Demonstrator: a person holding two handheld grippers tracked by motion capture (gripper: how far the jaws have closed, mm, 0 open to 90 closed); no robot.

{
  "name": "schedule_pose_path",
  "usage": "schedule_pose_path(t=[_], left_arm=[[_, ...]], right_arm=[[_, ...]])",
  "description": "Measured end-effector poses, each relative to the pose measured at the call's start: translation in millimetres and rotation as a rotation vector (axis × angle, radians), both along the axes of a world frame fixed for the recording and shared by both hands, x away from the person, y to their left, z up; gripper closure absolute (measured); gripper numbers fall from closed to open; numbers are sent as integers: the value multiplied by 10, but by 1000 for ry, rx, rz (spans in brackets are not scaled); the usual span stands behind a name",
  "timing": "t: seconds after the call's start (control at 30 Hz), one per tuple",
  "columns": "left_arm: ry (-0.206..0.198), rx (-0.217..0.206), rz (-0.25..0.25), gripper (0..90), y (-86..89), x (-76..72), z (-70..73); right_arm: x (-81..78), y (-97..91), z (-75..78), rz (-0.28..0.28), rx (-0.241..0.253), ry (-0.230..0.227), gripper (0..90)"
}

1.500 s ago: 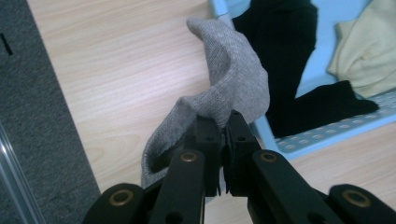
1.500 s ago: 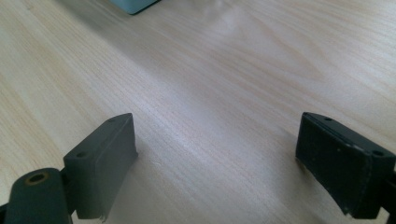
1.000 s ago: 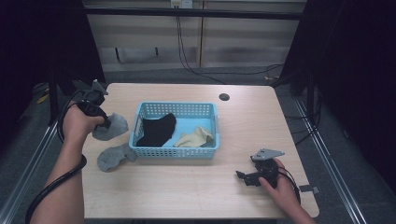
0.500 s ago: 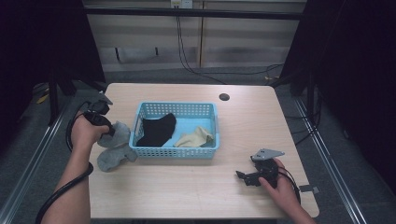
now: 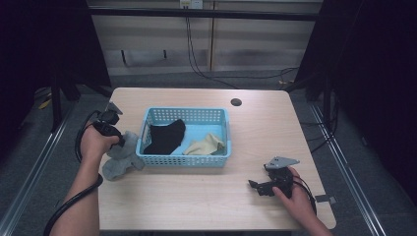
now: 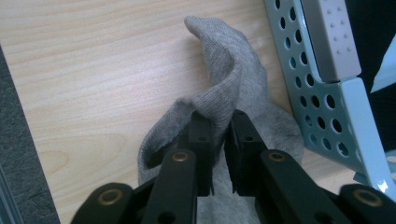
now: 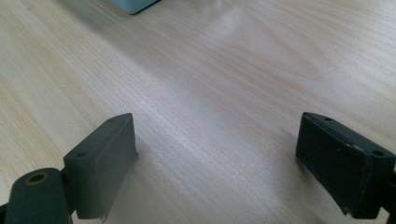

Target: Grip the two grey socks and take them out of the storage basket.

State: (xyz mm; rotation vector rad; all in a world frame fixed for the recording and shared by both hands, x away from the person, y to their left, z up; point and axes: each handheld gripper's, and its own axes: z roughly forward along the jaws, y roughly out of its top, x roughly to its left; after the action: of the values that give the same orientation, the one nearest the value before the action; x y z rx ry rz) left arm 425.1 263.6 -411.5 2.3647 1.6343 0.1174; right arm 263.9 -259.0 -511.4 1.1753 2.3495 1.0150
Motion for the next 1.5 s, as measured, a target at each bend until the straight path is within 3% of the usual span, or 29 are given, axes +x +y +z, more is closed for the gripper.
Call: schedule_pose_path(t=[0.17,0.3,0.53,0.7,0.8,0.87,1.5], left_arm=[[-45,9,-13,663,0,-3,17],[-96,9,-24,489,14,-2,31],[-101,-30,0,349,7,-19,76],[-107,-58,-14,314,-50,-66,87],[-111,-52,-26,295,-66,-102,88],[-109,-71,-12,295,-78,-133,86],[-136,-97,-65,271,-72,-442,14]], right_arm=[[0,0,0,0,0,0,116],[0,0,0,0,0,0,116],[0,0,0,0,0,0,116],[0,0,0,0,0,0,116],[0,0,0,0,0,0,116],[0,0,0,0,0,0,116],[-1,2,1,-2,0,1,116]])
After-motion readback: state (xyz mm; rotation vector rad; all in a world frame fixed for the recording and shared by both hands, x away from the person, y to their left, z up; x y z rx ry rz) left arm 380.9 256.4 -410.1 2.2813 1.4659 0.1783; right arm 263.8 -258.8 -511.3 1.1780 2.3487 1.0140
